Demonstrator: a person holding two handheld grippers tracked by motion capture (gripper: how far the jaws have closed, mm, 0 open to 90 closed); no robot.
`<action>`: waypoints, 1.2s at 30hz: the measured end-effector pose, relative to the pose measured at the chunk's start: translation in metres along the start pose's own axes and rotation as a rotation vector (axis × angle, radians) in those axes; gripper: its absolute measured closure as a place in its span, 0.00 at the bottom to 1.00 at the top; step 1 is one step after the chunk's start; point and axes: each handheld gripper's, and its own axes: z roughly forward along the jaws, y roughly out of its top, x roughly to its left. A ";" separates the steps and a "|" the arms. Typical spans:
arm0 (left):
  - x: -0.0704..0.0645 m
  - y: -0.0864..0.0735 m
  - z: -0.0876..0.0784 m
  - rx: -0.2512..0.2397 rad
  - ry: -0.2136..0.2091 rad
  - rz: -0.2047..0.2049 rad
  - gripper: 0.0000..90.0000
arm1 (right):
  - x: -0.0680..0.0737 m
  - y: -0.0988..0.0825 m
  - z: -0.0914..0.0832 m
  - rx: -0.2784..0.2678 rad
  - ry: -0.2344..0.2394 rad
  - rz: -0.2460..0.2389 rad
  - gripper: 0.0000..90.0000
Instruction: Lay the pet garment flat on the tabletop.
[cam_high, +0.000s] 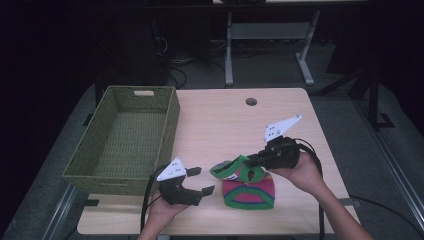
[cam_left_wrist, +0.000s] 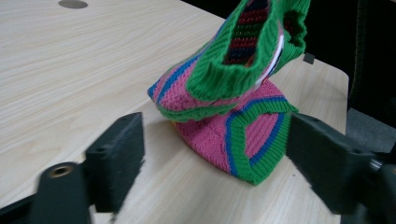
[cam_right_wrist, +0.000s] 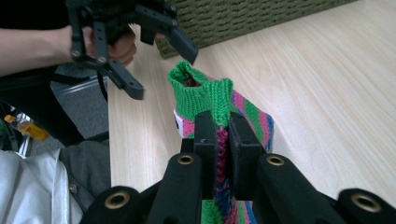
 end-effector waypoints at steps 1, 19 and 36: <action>0.001 0.001 0.002 0.003 -0.004 -0.003 0.24 | 0.000 0.000 -0.002 -0.006 0.002 0.002 0.93; 0.011 0.014 0.038 0.001 -0.048 0.039 0.45 | -0.010 0.003 -0.013 -0.030 0.016 0.003 0.93; 0.013 0.042 0.043 -0.023 -0.032 0.086 0.87 | -0.023 -0.009 -0.029 -0.060 -0.032 0.035 0.93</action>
